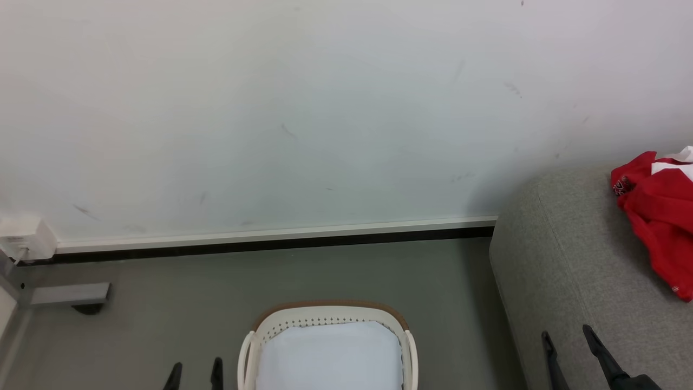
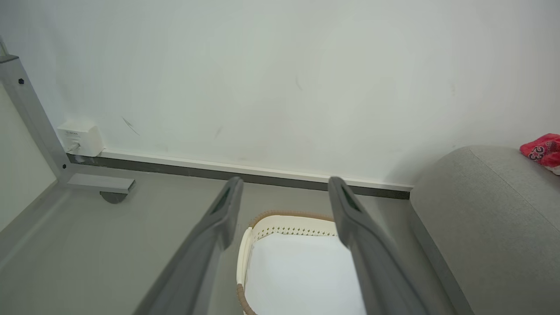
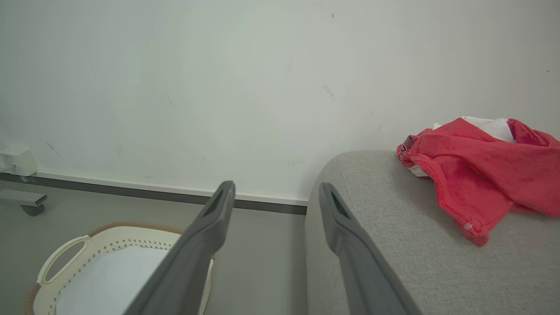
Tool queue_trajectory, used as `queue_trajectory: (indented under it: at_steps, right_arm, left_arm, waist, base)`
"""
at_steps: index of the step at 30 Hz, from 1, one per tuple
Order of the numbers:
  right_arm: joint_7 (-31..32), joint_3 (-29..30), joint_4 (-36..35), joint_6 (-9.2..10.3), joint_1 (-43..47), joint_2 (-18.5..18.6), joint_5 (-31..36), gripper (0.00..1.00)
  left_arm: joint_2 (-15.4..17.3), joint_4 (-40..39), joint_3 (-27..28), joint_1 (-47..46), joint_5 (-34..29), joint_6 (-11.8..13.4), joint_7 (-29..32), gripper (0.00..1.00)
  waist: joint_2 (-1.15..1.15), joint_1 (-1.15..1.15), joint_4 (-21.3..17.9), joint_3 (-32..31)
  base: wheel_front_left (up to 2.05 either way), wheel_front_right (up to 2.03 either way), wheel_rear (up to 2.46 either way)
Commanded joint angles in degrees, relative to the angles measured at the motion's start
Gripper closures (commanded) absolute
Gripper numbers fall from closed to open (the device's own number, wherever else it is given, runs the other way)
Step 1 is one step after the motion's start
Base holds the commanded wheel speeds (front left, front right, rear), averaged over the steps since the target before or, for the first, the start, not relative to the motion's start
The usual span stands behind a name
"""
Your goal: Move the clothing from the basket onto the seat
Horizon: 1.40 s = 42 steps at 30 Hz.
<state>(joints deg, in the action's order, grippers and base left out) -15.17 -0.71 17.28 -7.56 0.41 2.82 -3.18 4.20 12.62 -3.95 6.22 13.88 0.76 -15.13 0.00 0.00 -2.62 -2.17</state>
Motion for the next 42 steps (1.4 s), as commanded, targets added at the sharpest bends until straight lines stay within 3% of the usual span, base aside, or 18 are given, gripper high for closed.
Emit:
queue_trajectory:
  at_steps: [1, 17, 42]
  right_arm:
    - [0.0, 0.1, 0.3, 0.15, 0.7, 0.2, -0.3, 0.0]
    - [0.0, -0.6, 1.8, 0.15, -0.8, 0.2, -1.0, 0.0]
    - [0.0, -1.3, 3.6, 0.15, -2.3, 0.2, -2.7, 0.0]
  left_arm:
    - [-0.2, 0.3, 0.6, 0.4, -0.9, -0.6, 0.0, 0.0]
    - [-1.2, 2.0, 2.9, -1.0, -1.4, -4.6, 0.0, 0.0]
    - [-1.2, 0.6, 2.0, -0.5, -0.4, -3.8, 0.0, 0.0]
  waist:
    - [0.0, 0.0, 0.0, 0.0]
    - [0.0, 0.0, -0.3, 0.5]
    - [0.0, 0.0, 0.4, 0.4]
  base:
    - [0.0, 0.0, 0.0]
    - [0.0, 0.0, 0.0]
    - [0.0, 0.0, 0.0]
